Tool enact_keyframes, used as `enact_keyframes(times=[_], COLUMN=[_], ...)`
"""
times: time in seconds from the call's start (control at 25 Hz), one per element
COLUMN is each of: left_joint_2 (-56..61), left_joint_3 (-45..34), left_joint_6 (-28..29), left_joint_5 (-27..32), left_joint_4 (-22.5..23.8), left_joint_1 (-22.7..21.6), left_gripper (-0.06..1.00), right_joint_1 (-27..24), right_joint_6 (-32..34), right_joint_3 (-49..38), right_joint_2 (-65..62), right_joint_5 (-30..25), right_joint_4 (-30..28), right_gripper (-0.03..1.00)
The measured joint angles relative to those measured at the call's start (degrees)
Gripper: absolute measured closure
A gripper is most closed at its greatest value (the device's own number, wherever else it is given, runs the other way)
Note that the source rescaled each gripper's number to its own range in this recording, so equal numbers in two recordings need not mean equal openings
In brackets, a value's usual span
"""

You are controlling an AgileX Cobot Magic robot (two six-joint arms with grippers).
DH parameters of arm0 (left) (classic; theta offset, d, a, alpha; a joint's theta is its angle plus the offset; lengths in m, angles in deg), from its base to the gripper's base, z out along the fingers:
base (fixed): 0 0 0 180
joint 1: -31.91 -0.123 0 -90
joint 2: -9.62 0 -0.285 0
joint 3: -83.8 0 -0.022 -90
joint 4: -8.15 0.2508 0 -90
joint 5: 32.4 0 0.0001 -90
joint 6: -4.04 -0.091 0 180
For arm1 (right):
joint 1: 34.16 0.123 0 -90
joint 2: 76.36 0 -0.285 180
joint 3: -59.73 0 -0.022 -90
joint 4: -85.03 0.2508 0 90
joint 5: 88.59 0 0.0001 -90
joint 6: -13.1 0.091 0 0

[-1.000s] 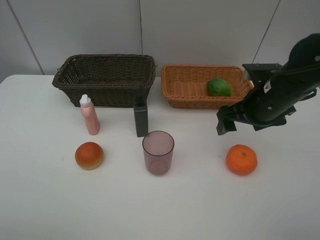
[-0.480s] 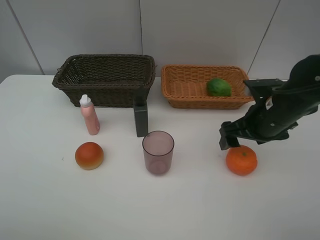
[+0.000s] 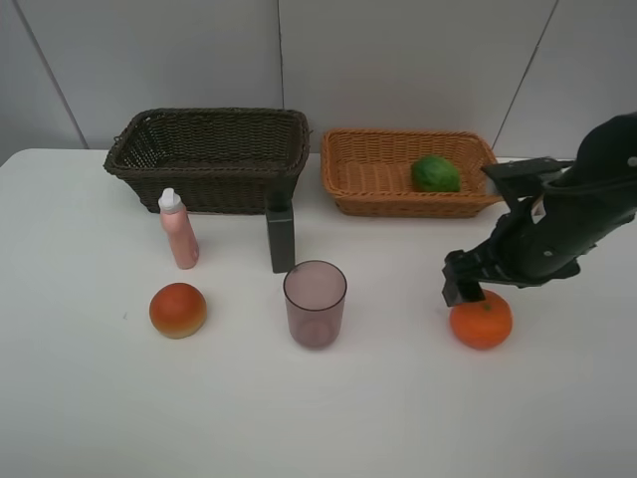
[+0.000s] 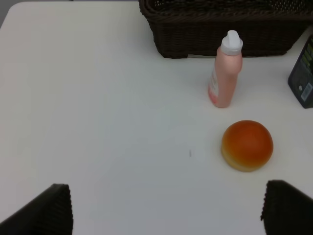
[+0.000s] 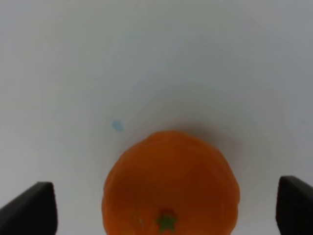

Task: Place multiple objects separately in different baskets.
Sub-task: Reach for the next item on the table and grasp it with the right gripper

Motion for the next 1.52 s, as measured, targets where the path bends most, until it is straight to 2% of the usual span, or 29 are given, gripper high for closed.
enact_keyframes(times=[0.32, 1.52], left_joint_2=[0.0, 0.0], left_joint_3=[0.0, 0.0], left_joint_6=[0.0, 0.0], left_joint_5=[0.0, 0.0], left_joint_4=[0.0, 0.0], left_joint_1=[0.0, 0.0], left_gripper=[-0.06, -0.06], right_joint_1=[0.8, 1.3], right_joint_6=[-0.4, -0.4], right_joint_3=[0.0, 0.0], right_joint_2=[4.1, 6.8], right_joint_5=[-1.1, 2.0], right_joint_4=[-0.1, -2.7], right_gripper=[0.01, 0.01])
